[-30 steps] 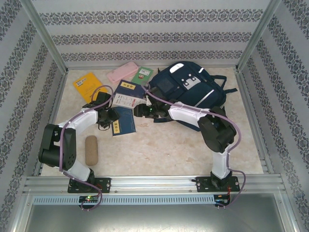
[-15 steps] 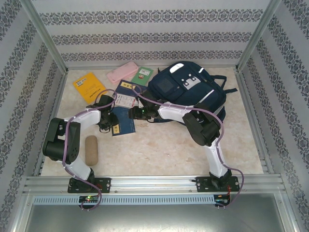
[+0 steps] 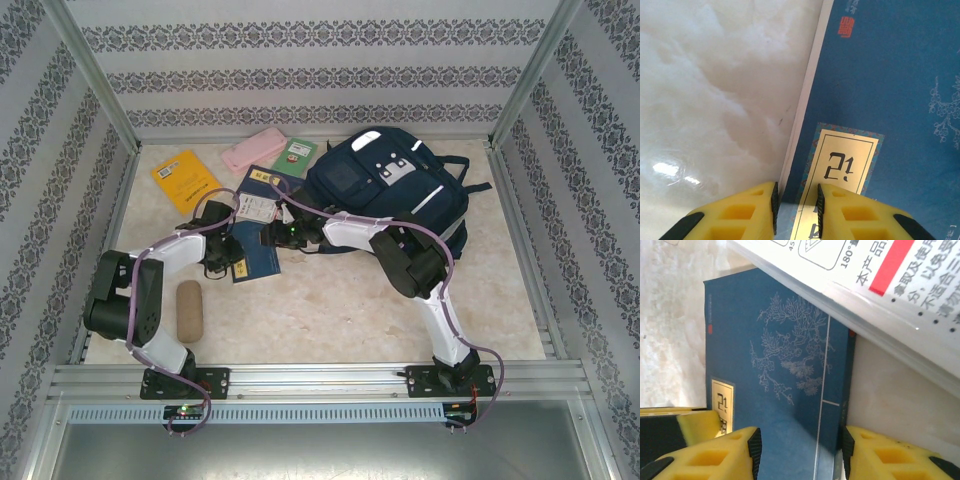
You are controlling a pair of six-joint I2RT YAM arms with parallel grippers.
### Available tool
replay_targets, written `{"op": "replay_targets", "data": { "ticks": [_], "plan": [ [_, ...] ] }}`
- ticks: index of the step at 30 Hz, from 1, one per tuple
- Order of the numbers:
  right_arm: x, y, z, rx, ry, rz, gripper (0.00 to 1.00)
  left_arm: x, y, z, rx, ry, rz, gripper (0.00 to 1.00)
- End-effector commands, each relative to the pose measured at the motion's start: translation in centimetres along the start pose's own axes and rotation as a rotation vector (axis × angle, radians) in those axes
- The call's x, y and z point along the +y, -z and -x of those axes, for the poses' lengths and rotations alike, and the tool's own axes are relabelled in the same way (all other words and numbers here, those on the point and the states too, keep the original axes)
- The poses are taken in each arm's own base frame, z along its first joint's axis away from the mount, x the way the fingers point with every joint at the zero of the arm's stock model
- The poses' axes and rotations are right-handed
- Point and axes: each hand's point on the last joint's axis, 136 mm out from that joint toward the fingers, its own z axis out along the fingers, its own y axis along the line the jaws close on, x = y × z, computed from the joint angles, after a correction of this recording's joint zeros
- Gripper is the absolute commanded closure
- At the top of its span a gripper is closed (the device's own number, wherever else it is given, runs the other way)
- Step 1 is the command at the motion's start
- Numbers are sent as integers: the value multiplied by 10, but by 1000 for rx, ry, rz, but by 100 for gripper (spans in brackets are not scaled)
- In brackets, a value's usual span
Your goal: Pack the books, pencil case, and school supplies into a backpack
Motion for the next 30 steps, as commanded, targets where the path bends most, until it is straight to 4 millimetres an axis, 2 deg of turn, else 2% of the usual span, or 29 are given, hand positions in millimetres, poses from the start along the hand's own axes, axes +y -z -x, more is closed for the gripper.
{"op": "replay_targets", "data": {
  "ticks": [1, 6, 10, 17, 23, 28, 30],
  "plan": [
    [39, -7, -33, 117, -16, 183, 55, 29, -14, -43, 145, 18, 89, 73],
    [73, 15, -23, 96, -48, 355, 60, 30, -10, -44, 140, 4, 89, 73],
    [87, 23, -23, 101, -58, 415, 61, 32, -9, -44, 138, -6, 88, 73],
    [86, 18, -30, 128, -69, 429, 69, 30, -9, -46, 139, -31, 71, 73],
    [90, 8, -37, 198, -76, 473, 70, 26, -13, -47, 150, -37, 45, 73],
    [66, -4, -43, 214, -84, 368, 70, 23, -13, -48, 154, -38, 30, 74],
    [58, -2, -42, 208, -78, 334, 79, 24, -11, -47, 148, -42, 33, 74]
  ]
}}
